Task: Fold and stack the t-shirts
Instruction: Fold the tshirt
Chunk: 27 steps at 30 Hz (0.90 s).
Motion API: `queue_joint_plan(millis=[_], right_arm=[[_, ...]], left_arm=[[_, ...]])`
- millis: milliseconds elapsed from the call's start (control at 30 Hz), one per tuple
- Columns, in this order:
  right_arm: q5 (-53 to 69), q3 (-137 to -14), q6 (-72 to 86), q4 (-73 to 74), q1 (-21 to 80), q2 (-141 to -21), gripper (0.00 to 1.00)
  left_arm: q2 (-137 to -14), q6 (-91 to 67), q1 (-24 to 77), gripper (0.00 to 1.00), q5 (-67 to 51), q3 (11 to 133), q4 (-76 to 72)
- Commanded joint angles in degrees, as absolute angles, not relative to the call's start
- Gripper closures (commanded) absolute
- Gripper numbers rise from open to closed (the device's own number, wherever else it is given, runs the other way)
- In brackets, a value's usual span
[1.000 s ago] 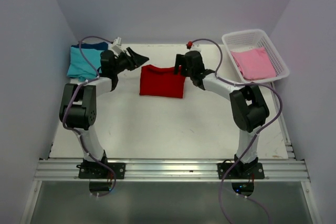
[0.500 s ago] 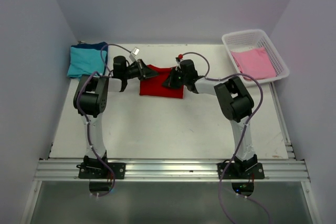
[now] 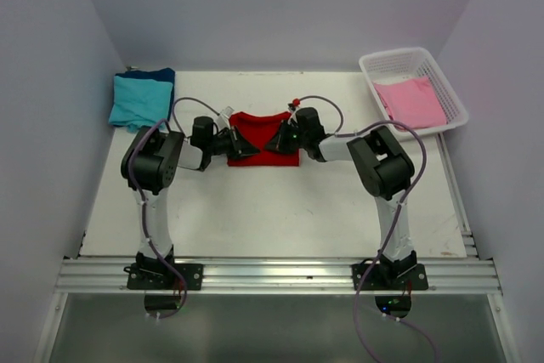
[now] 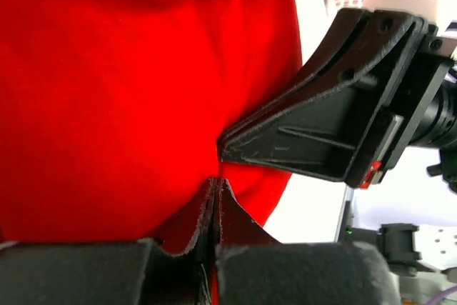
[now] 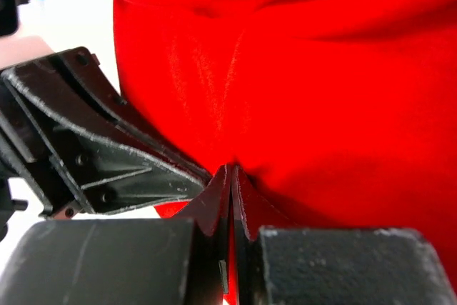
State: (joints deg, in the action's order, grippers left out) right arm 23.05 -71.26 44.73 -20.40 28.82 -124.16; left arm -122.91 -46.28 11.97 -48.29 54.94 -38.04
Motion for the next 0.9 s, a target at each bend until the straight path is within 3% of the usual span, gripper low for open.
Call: queue_joint_plan(millis=[0, 400, 600, 867], right_arm=[[21.7, -66.6, 42.2, -18.0, 28.8, -121.1, 1.0], [19.1, -48.7, 39.7, -18.2, 31.5, -107.2, 1.0], [18.9, -46.4, 38.7, -17.1, 33.5, -106.1, 1.0], [18.8, -47.5, 38.2, -16.4, 33.6, -108.5, 1.0]], left_arm=[[-119.5, -40.6, 14.4, 1.0, -42.6, 48.4, -32.6], [-103.5, -42.6, 18.0, 1.0, -39.7, 24.6, -40.0], [-102.7, -44.5, 18.1, 1.0, -43.1, 28.0, -43.2], [-111.0, -51.0, 18.5, 1.0, -48.2, 38.9, -53.3]])
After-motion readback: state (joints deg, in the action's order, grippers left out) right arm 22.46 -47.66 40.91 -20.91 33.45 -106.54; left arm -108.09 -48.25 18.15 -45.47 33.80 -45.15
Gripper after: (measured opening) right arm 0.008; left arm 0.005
